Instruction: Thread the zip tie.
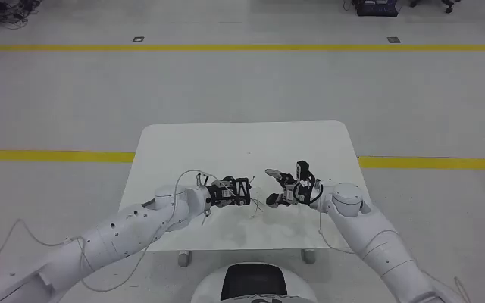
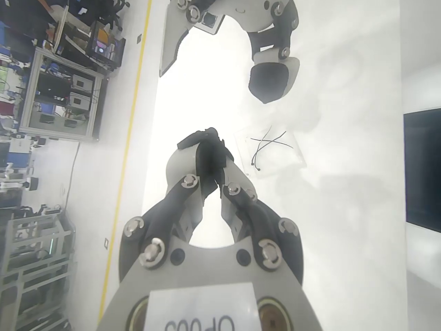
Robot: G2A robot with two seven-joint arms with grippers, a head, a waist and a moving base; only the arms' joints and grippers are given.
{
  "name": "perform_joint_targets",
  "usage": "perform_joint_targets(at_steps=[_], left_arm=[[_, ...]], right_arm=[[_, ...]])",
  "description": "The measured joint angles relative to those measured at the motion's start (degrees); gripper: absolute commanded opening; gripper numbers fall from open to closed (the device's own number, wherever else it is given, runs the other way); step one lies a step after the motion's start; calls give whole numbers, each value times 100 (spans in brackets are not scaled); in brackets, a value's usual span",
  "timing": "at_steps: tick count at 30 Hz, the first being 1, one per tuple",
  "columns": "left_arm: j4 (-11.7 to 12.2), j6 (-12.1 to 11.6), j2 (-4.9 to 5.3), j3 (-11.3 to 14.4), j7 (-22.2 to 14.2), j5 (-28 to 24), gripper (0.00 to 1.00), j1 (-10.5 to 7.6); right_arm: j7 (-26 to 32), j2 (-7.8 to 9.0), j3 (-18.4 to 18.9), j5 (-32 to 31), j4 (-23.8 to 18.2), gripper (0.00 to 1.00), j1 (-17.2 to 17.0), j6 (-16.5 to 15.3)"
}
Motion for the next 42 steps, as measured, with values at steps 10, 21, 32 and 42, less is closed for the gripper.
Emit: perform_joint_targets(at_steps=[10, 21, 32, 42], left_arm=[[424, -480, 41, -349, 701, -1503, 0, 102], [577, -461, 274, 616, 875, -4315, 0, -517], [656, -461, 292, 679, 961, -4687, 0, -581], [439, -461, 356, 933, -116, -7763, 0, -709]], right_arm=[[147, 80, 185, -326, -48, 100, -229, -702], [651, 239, 542, -1035, -64, 100, -472, -1992], [551, 241, 558, -1072, -62, 100, -517, -2145], [654, 358, 804, -2174, -451, 100, -805, -3258]])
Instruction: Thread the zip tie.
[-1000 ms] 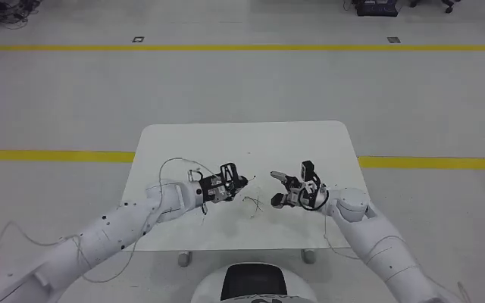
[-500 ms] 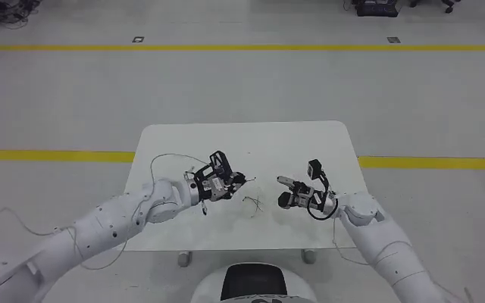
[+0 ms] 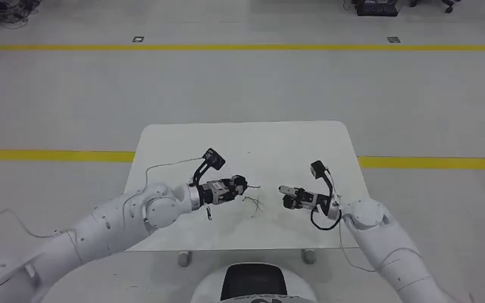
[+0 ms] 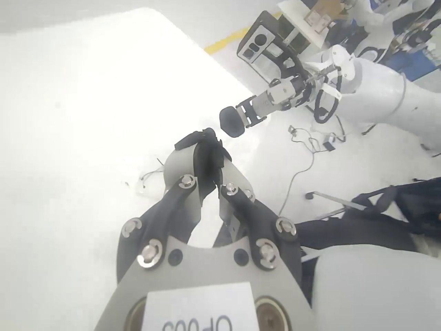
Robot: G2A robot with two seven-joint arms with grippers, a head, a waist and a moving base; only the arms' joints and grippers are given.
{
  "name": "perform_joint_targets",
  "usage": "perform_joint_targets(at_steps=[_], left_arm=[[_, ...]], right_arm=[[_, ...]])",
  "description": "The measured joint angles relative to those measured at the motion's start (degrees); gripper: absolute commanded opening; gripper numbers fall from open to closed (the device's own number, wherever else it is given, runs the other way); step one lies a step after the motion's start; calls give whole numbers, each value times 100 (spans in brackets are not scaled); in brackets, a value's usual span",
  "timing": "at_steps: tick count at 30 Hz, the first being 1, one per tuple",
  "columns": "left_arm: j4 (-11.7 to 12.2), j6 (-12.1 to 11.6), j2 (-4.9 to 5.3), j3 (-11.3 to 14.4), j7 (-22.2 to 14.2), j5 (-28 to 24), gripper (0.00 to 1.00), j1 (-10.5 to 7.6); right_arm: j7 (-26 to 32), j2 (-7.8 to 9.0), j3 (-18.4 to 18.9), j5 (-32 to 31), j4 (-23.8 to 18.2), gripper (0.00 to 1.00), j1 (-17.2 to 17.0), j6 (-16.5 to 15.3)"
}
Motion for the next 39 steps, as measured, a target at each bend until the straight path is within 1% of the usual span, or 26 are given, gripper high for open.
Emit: perform_joint_targets(at_steps=[2, 4, 8, 10, 12, 14, 16, 17, 18, 19, 21, 24, 27, 30, 34, 37, 39], left_arm=[[1, 0, -19, -29, -141, -417, 0, -5], [-2, 0, -38, -95, -206, -646, 0, -25], [-6, 0, -41, -114, -193, -420, 0, -54], [-8, 0, -41, -112, -192, -425, 0, -50], [-49, 0, -53, -127, -214, -553, 0, 7], [6, 0, -76, -190, -392, -940, 0, 68], [10, 0, -109, -250, -556, -1348, 0, 134], [4, 0, -131, -304, -686, -1635, 0, 171], [22, 0, -146, -350, -799, -1812, 0, 188], [61, 0, -166, -416, -944, -1983, 0, 205], [107, 0, -196, -511, -1120, -2145, 0, 245], [119, 0, -246, -709, -1399, -2479, 0, 361], [186, 0, -288, -976, -1694, -2854, 0, 524], [332, 0, -337, -1265, -1894, -3048, 0, 710], [396, 0, -426, -1656, -2240, -3235, 0, 946], [449, 0, -519, -1998, -2561, -3381, 0, 1144], [492, 0, -576, -2183, -2698, -3436, 0, 1255]], right_arm=[[42, 0, 54, -39, -166, 100, -68, 5], [87, -6, 77, -14, -216, 100, -104, 4], [88, -6, 76, -10, -210, 100, -103, 3], [88, -6, 76, -10, -210, 100, -102, 3], [40, -8, 71, -29, -210, 100, -102, 6], [-38, -22, 43, -51, -278, 100, -75, 4], [104, -38, 41, 99, -350, 100, -40, 3], [218, -45, 72, 152, -375, 100, -17, 2], [278, -53, 98, 162, -397, 100, -10, 2], [326, -65, 137, 129, -451, 100, 2, 2], [340, -88, 184, -21, -535, 100, 2, 2], [422, -143, 235, -56, -588, 100, -9, 3], [645, -206, 308, 58, -557, 100, 24, 3], [974, -281, 425, 245, -469, 100, 73, 3], [1393, -399, 607, 418, -361, 100, 116, 3], [1739, -511, 769, 526, -290, 100, 124, 3], [1915, -576, 850, 579, -195, 100, 137, 3]])
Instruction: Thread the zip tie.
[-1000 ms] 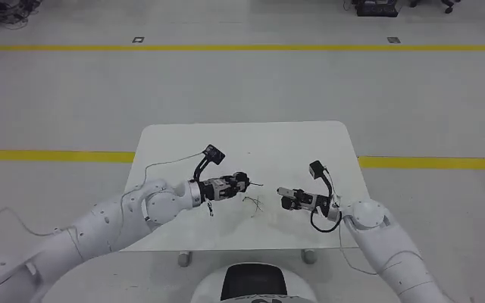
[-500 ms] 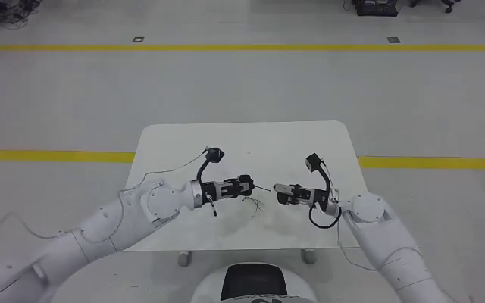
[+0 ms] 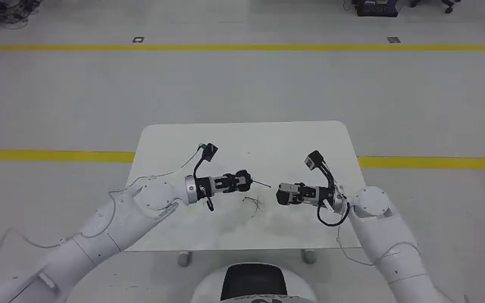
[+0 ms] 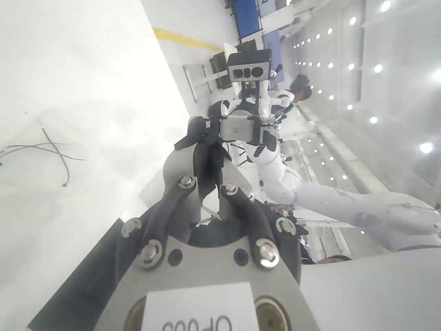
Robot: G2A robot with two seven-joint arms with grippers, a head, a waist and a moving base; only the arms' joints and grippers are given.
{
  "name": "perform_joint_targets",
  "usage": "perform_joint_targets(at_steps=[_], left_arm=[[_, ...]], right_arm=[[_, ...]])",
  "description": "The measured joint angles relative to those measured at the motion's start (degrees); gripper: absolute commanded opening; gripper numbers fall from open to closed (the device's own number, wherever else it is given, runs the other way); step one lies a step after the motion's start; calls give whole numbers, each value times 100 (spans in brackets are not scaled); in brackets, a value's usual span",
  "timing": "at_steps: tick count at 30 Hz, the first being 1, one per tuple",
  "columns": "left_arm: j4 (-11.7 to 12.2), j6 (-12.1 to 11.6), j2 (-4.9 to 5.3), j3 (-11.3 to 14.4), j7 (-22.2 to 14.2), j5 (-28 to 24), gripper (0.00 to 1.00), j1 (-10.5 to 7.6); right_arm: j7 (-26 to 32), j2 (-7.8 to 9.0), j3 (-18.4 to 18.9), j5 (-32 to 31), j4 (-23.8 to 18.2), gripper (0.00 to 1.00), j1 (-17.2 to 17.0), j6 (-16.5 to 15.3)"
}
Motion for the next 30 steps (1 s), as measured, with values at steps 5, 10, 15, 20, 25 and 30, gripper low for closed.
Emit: perform_joint_targets(at_steps=[5, 10, 15, 20, 25, 30], left_arm=[[16, 0, -96, -333, -150, 285, 0, 135], [13, 0, -95, -322, -139, 273, 0, 138], [44, 0, -155, -432, -617, -745, 0, 329], [269, 0, -242, -573, -1308, -1439, 0, 428], [431, 0, -365, -691, -1695, -1789, 0, 486], [557, 0, -485, -783, -1752, -1781, 0, 535]], right_arm=[[141, -43, 40, 17, 109, 100, 29, 0], [126, -42, 35, 15, 98, 100, 26, 0], [25, -58, 56, 416, 232, 100, 86, 0], [787, -118, 49, 1138, 733, 100, 345, 0], [758, -163, -163, 1274, 992, 50, 517, 0], [759, -186, -326, 1406, 1177, 44, 645, 0]])
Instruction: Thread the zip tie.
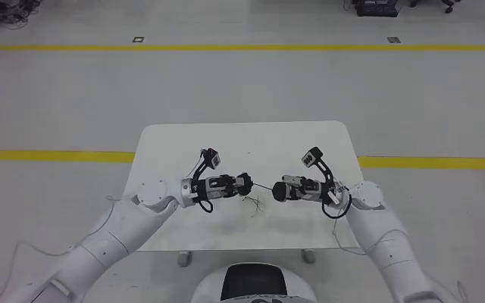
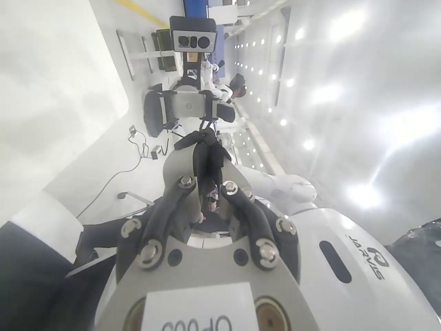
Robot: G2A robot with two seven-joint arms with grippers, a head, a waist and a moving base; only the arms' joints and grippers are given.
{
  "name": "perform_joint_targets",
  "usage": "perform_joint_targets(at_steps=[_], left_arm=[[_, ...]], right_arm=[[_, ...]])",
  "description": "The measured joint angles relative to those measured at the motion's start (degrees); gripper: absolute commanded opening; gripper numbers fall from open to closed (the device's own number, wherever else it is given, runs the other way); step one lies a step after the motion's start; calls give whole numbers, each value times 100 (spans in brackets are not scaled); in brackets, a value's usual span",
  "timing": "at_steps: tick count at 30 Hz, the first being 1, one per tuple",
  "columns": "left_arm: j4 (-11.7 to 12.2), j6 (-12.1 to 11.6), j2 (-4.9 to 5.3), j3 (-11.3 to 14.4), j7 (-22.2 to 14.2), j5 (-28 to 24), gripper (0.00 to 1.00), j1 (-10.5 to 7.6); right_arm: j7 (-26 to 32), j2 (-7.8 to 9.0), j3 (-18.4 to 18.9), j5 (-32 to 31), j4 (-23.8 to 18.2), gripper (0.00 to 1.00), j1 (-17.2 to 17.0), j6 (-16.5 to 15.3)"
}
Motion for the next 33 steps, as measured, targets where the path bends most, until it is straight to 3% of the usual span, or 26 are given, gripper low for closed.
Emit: perform_joint_targets(at_steps=[13, 21, 33], left_arm=[[259, 0, -260, -321, -59, 80, 0, 152], [364, 0, -368, -487, -126, 176, 0, 233], [437, 0, -489, -640, -249, 308, 0, 299]], right_arm=[[0, -41, -83, 53, 28, 37, 27, 0], [0, -29, -5, -11, -69, 27, -34, 0], [0, -42, 86, -39, -75, 20, -61, 0]])
